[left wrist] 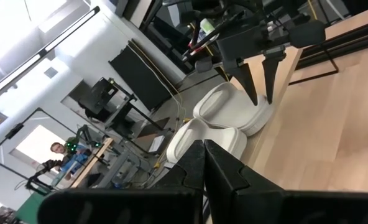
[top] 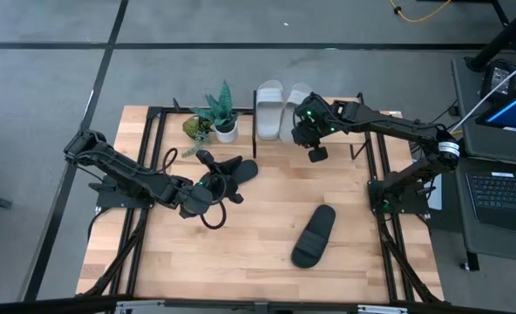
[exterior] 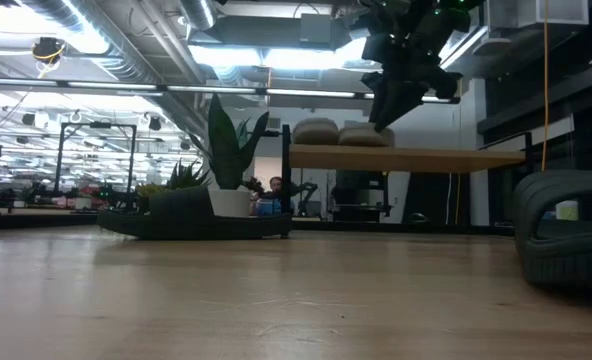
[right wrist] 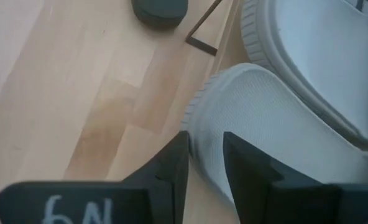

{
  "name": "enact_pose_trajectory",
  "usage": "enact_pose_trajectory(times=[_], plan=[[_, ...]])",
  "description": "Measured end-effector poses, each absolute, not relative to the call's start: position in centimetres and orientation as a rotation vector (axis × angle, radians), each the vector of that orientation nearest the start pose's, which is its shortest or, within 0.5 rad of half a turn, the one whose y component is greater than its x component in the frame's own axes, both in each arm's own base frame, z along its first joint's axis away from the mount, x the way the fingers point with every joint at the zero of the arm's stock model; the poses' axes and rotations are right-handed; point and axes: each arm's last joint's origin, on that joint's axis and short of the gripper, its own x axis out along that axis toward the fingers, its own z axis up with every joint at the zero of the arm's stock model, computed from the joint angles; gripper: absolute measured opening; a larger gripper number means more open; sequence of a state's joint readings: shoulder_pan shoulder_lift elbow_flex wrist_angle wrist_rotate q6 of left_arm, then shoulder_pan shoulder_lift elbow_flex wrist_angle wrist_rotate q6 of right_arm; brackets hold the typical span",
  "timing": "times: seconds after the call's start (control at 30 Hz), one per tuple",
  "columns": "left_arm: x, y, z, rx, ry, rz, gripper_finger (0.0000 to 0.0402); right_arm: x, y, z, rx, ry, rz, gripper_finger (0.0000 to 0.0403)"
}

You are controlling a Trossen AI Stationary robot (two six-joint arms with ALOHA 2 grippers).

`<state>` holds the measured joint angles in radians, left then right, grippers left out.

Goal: Pick and place slides into the shelf
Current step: Put the gray slipper on the shelf

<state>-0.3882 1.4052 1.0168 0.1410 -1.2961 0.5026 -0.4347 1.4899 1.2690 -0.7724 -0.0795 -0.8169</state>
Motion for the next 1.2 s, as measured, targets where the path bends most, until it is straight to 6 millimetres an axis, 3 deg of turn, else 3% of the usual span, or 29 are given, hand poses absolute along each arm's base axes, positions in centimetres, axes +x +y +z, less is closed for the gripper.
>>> enact_pose_trajectory(times=[0.23,0.67,0.93,1.2], plan=[[28.8,-8.8,30.8,0.654,0.395,0.847,0.0001,27.6,-12.6,29.1,-0.467,1.025,0.073,0.0113],[28.8,-8.7,30.8,0.654,0.395,0.847,0.0001,27.7,-12.1,29.0,-0.470,1.028,0.087,0.0217],[28.8,-8.7,30.8,0.654,0.395,0.847,0.0001,28.5,-10.6,29.1,-0.534,1.051,0.039,0.0211],[28.8,-8.7,30.8,0.654,0.395,0.847,0.0001,29.4,-9.7,29.6,-0.372,0.979,-0.109,0.0199]])
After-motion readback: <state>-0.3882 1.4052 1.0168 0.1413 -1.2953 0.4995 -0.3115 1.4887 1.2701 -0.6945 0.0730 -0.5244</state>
